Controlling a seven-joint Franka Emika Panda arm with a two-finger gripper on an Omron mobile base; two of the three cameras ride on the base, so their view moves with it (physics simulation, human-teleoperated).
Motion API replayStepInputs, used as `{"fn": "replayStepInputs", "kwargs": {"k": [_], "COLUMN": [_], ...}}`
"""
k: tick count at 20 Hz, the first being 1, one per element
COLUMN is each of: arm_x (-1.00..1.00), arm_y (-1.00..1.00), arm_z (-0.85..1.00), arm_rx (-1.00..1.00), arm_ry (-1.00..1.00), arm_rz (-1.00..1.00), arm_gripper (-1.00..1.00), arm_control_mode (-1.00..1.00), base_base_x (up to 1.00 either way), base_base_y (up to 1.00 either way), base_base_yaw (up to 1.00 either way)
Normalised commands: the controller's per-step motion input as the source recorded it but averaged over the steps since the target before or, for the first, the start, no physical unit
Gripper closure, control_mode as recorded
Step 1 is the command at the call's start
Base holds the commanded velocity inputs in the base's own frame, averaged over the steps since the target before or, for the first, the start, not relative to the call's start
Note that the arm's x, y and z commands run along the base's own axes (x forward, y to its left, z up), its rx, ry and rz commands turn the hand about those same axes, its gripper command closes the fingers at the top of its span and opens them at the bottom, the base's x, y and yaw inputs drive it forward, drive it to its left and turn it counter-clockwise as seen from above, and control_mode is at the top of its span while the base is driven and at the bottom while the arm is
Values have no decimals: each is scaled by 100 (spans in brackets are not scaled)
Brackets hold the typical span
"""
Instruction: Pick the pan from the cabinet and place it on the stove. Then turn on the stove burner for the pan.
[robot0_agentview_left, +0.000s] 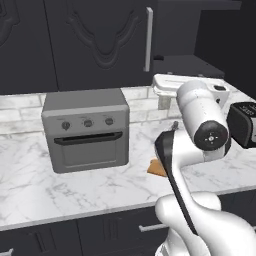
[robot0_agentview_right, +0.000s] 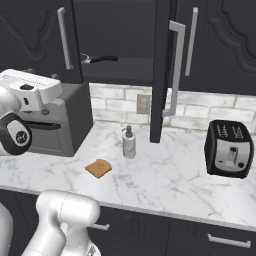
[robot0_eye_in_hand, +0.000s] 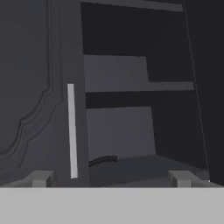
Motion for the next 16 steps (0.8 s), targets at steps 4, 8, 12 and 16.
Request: {"fn": "replayStepInputs", "kwargs": {"k": [4,8,12,16], "arm_x": [31,41,39,38], "arm_y": [24,16,12,2], "arm_z": [39,34,10,0], "arm_rx": [6,2,0,0], "arm_ry": [-5,-3,0,-2], "arm_rz": [7,5,6,9], "arm_gripper": [-100,-100,-100,-100], "arm_control_mode": [-100,-100,-100,-100], "base_base_x": [0,0,0,0], "base_base_y": [0,0,0,0], "base_base_yaw": [0,0,0,0]}}
